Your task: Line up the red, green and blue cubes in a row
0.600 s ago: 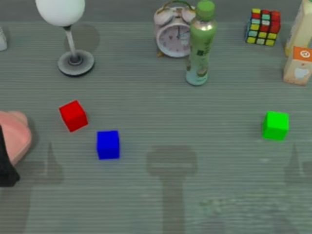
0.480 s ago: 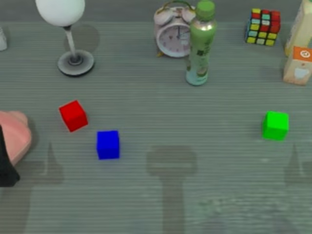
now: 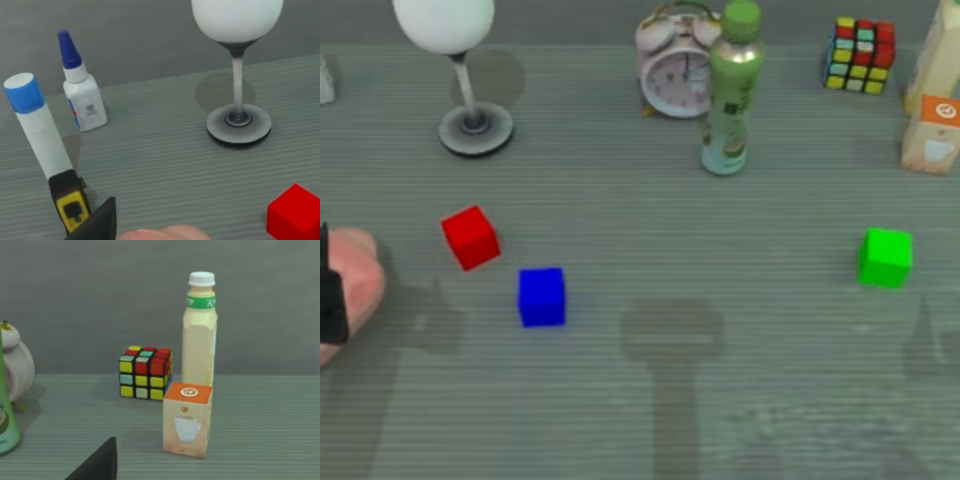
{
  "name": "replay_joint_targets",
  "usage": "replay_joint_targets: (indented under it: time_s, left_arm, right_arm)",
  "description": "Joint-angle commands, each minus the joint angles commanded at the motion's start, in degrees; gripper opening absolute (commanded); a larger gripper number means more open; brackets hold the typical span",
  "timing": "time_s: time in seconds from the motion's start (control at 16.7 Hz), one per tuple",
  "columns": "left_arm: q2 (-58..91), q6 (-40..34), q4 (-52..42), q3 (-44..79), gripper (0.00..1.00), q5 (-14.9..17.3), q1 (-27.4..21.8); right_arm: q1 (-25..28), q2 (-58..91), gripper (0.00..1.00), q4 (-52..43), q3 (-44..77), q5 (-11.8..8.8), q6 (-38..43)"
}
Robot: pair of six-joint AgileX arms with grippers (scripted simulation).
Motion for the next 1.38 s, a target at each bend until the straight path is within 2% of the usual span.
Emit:
replay_joint_targets:
  time_s: [0.78,1.08,1.38]
  left_arm:
    - [77.97,26.5,-40.68,60.15,1.0,0.09,-7.3]
    - [97.59,33.59,-50.95,77.06,1.0,0.05,-9.18]
    - [104.96,36.38,-54.75,84.05,1.0,0.02,-9.89]
  right_arm:
    - [0.0,0.0,1.0,0.0,0.0,0.0,0.0]
    - [0.0,0.0,1.0,0.0,0.0,0.0,0.0]
    - [0.0,0.0,1.0,0.0,0.0,0.0,0.0]
